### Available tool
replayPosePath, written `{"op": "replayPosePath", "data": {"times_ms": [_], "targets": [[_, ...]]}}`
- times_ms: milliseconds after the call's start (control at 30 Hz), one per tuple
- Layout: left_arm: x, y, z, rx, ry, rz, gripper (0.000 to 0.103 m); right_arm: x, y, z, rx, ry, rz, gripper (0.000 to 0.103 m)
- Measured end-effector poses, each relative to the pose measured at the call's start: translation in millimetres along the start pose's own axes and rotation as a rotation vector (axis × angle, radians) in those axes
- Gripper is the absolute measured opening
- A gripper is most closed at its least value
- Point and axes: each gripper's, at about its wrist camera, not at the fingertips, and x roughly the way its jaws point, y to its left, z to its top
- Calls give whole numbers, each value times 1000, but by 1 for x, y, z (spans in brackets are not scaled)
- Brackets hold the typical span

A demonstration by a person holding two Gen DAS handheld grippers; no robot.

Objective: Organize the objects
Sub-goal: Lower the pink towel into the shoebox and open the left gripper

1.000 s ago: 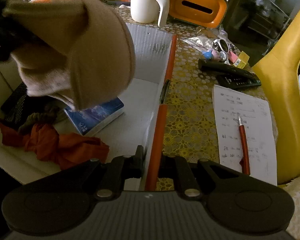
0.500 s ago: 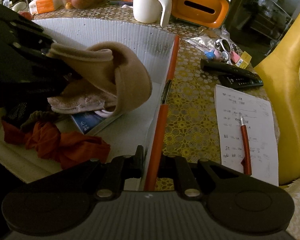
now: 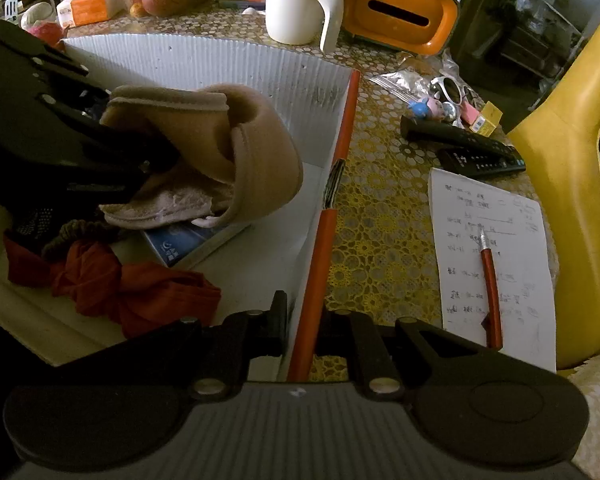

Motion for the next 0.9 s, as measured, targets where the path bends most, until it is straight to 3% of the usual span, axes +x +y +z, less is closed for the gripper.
{"op": "replayPosePath", "data": {"times_ms": [233,367,467,900], "targets": [[-14,1,-6,-5,-28,-11,62,0,0,0,-1,2,-3,11],[-25,3,-9,-13,-51,-24,64,0,0,0,-3,7,-7,11],[-34,7,-13,-26,-70,-30,72,0,0,0,-5,10,-12,11],[-89,51,-36,-105,-167,-32,79,0,2,2,-8,17,-19,11]]}}
